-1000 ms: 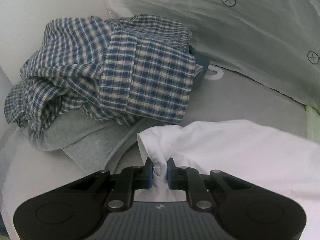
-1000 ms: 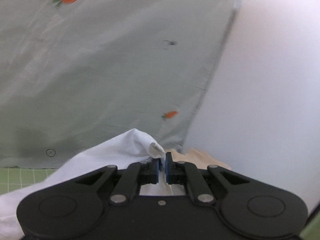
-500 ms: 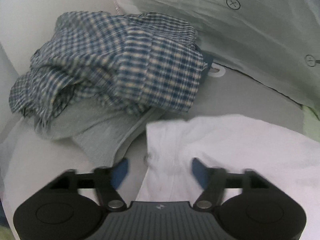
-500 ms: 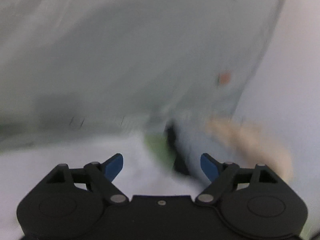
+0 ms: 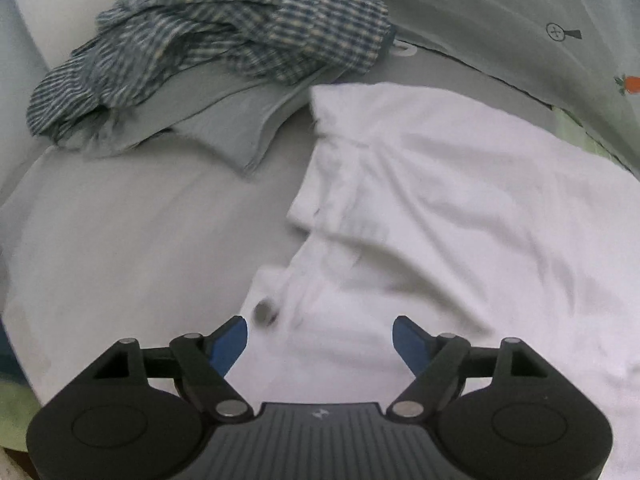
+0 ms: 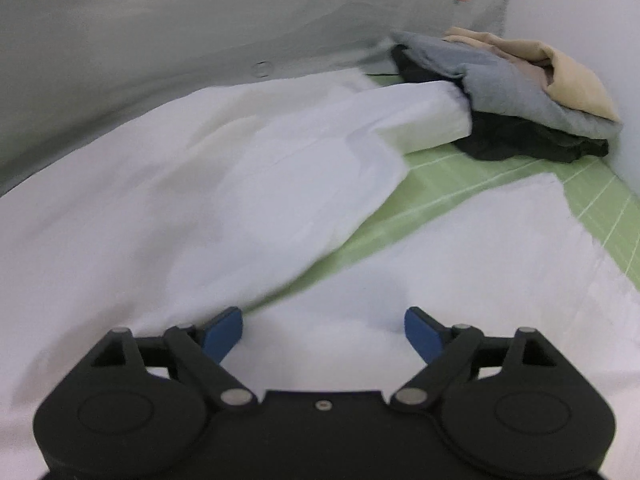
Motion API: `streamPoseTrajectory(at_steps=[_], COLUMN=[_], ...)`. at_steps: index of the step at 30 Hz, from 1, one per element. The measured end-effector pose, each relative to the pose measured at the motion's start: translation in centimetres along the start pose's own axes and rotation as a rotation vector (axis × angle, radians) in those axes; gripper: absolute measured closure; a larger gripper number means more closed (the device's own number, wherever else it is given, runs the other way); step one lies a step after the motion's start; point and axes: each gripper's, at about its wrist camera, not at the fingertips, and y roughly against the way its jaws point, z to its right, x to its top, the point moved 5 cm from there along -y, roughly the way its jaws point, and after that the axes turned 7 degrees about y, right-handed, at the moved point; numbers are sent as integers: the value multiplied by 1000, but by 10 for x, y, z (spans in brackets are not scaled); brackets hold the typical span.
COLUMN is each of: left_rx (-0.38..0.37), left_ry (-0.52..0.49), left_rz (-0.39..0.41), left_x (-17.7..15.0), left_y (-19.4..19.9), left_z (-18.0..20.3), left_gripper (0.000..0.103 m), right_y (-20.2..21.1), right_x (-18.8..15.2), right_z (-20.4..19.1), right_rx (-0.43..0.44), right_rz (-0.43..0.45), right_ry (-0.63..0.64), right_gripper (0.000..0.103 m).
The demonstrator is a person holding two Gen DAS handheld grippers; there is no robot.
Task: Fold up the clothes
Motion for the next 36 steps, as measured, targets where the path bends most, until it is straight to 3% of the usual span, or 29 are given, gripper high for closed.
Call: streamPoseTrajectory(at_steps=[5,11,13,15,16,19,21,24,26,27,29,32,33,34,36], left_rx=[-19,-105,-115,-72,-23,-2,25,144,265,279,173,61,8,-53,-81], left_ry=[64,85,49,-26,-82,-140,-164,-216,-228,-195,-83,-53,-43,-25,-9], left_rz=[-34,-57,-42,-29,-11,13,26,70,103,93,37,2,-11,-22,-6], left_x=[-24,-36,-37,-41,-43,-47,-48,-46,-40,-37,-30,-28,-29,-31,-35], left_y=[7,12,13,13,12,15,17,18,16,14,13,20,23,27,33], left_z=[-29,-45,-43,-40,-39,-39,-41,-48,-69,-83,-110,-122,-122,-119,-115], left_gripper=[19,18,34,79,90,90,97,102,102,102,102,99,90,89,88], right_y=[27,62,70,75,78,84,88,95,99,100,102,99,98,96,95], right_x=[-25,-45,-54,-63,-68,-82,-90,-99,-104,-106,-111,-119,-121,-122,-123], right_z=[-28,-45,-48,-51,-52,-56,-58,-62,-63,-64,-67,-72,-75,-78,-85], right_rx=[69,96,95,99,100,98,91,88,88,91,99,116,122,126,137], right_rz=[-6,20,24,14,11,-3,-6,-4,-2,-3,-5,-24,-34,-41,-46], right_ry=[59,91,88,85,82,76,66,51,39,34,24,14,13,14,25], right_gripper=[9,5,5,5,5,5,5,5,5,5,5,5,5,5,5])
